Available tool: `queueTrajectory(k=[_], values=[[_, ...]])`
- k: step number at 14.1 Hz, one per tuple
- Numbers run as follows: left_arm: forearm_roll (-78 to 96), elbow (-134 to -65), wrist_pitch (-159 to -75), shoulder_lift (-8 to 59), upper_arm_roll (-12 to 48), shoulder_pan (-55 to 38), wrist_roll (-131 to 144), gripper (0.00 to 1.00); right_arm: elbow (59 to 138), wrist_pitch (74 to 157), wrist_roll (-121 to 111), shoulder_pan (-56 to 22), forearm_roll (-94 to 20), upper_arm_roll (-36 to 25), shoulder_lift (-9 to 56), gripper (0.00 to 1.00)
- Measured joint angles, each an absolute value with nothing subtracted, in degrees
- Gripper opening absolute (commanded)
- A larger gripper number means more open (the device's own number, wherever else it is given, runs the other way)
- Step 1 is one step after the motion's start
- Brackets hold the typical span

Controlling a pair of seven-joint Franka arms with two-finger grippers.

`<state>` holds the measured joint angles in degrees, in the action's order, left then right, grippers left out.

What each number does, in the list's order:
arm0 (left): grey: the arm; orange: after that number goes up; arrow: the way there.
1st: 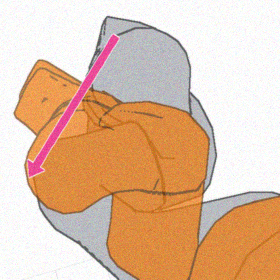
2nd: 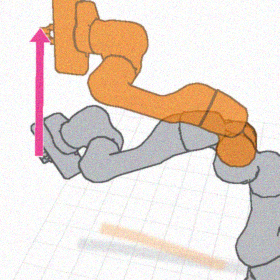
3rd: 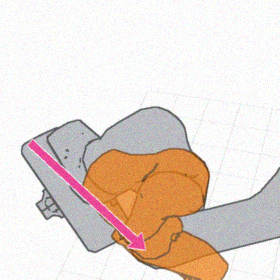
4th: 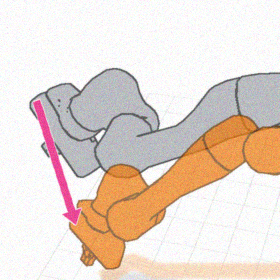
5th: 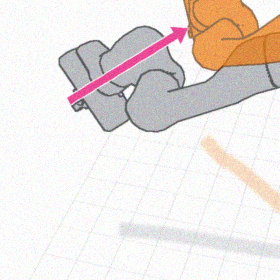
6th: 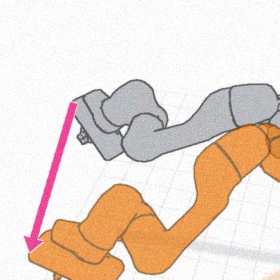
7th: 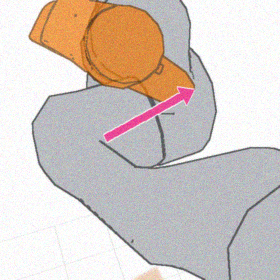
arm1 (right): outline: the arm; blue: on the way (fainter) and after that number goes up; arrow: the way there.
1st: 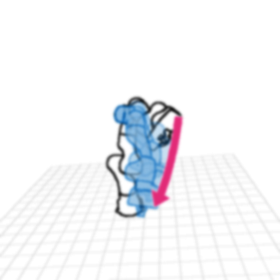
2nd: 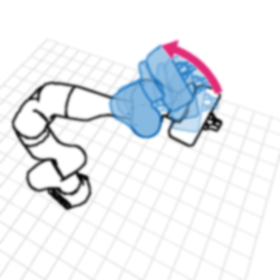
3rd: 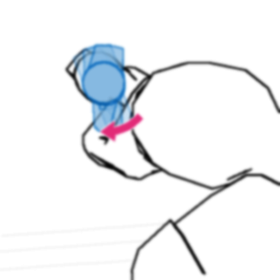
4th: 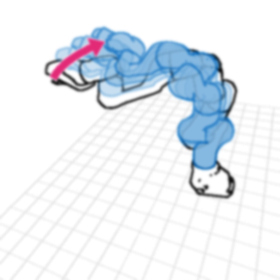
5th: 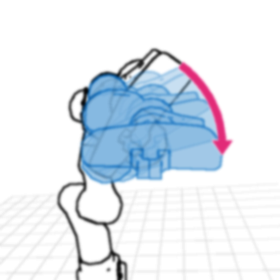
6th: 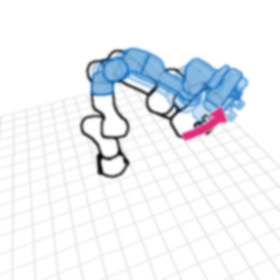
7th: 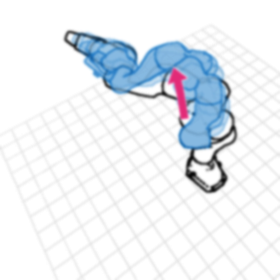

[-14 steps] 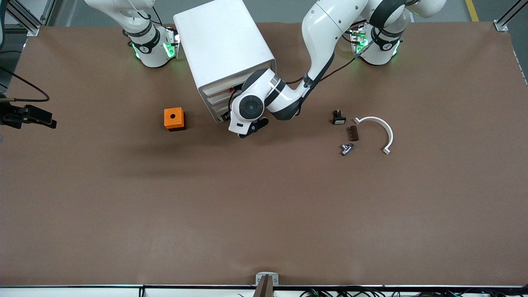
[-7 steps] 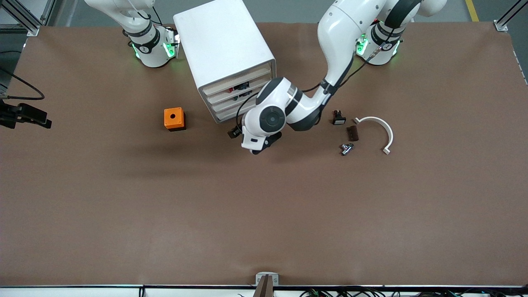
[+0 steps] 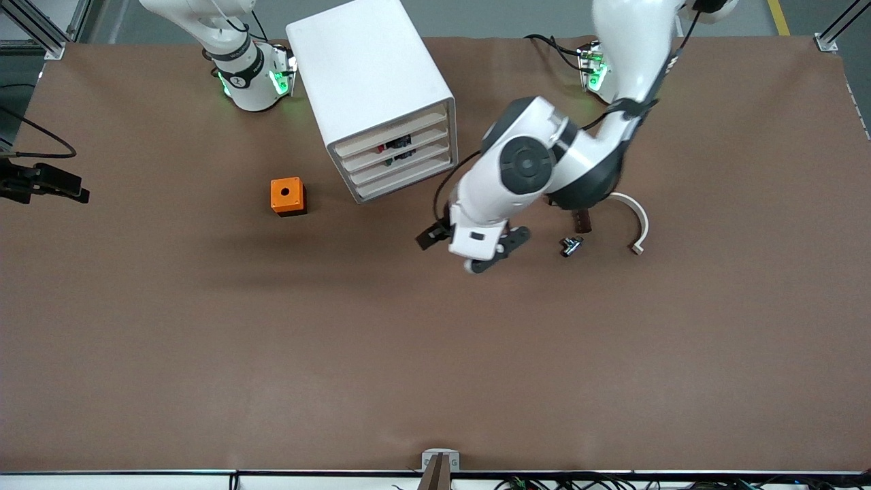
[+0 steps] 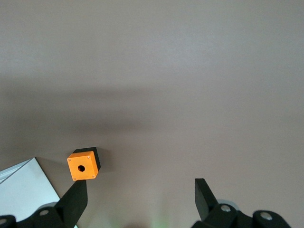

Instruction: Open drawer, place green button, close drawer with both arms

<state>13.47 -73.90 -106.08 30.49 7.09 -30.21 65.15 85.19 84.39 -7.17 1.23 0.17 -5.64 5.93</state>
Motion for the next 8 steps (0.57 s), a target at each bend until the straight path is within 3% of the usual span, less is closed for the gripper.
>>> queueTrajectory(k=[4, 8], values=[[12.45, -74.0, -93.57, 21.51, 7.01, -19.87, 49.56, 0.99, 85.27, 83.96, -7.2, 1.08, 0.17, -5.47, 5.22, 1.0], [12.24, -74.56, -84.94, 16.95, 6.82, -9.08, 31.08, 0.99, 86.2, 83.91, -7.25, 1.08, 0.17, -5.5, 4.0, 1.0]])
